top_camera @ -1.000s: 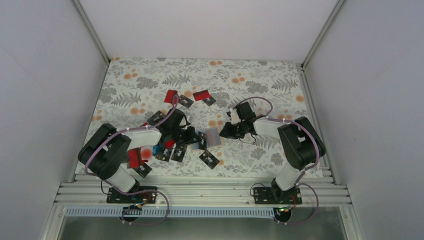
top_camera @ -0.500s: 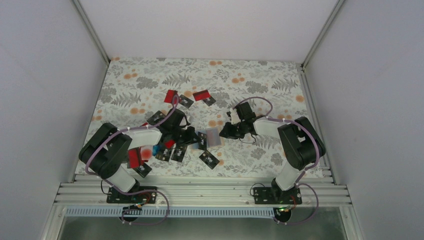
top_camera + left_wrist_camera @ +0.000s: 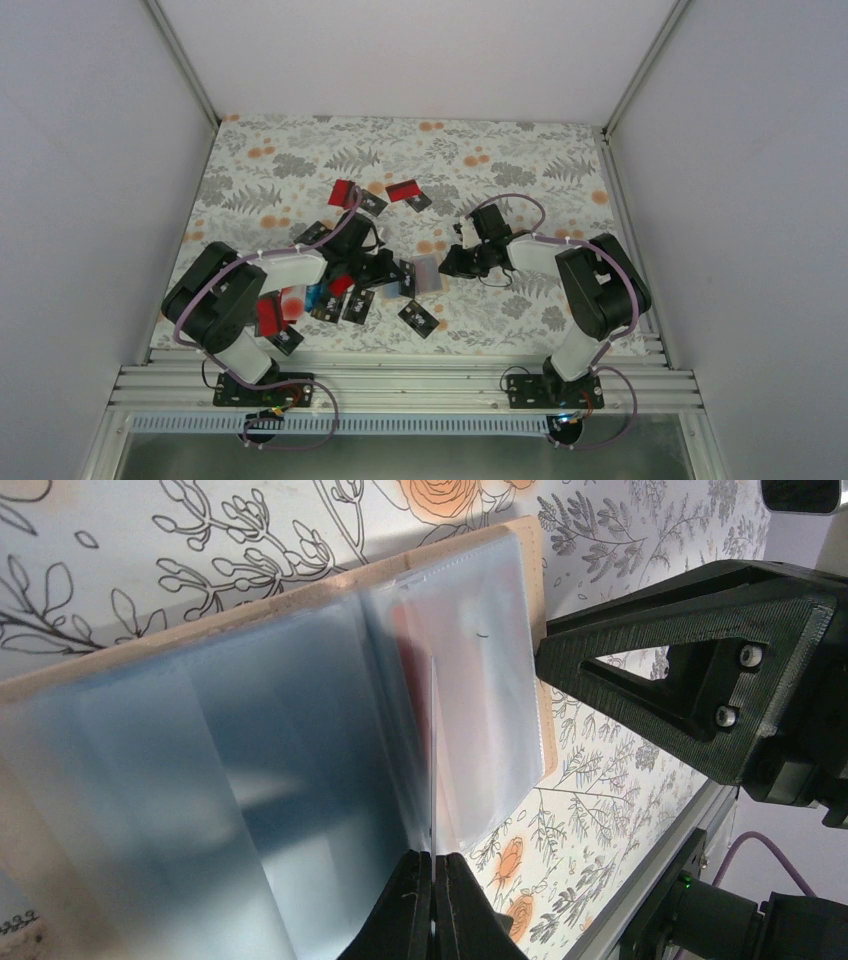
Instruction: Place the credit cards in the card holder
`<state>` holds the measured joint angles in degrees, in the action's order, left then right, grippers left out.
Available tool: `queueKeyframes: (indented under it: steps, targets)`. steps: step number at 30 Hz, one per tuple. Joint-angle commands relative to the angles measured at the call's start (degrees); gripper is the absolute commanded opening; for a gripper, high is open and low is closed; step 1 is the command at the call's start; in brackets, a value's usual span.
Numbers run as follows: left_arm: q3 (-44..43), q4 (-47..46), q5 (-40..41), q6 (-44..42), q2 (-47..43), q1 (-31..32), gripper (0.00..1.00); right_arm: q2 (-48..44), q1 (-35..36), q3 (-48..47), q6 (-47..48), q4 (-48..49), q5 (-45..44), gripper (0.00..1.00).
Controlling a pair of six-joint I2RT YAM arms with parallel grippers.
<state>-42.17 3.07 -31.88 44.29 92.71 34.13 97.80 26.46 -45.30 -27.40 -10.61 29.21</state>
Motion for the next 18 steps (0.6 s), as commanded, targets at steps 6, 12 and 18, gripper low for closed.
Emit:
queueKeyframes:
  steps: [6, 12, 18]
  targets:
    - [-1.4, -0.1, -0.2, -0.4, 1.8, -0.5, 0.02, 0.7, 0.0, 2.7, 1.0, -3.4, -1.1, 0.16]
    - [0.0, -3.0, -1.0, 1.6, 2.0, -0.6, 0.02, 0.3, 0.1, 4.0, 0.9, -2.9, -0.8, 0.16]
    - [0.7, -5.5, -1.9, 2.6, 2.8, -0.6, 0.02, -0.3, 0.1, 6.8, 0.4, -1.5, 0.5, 0.14]
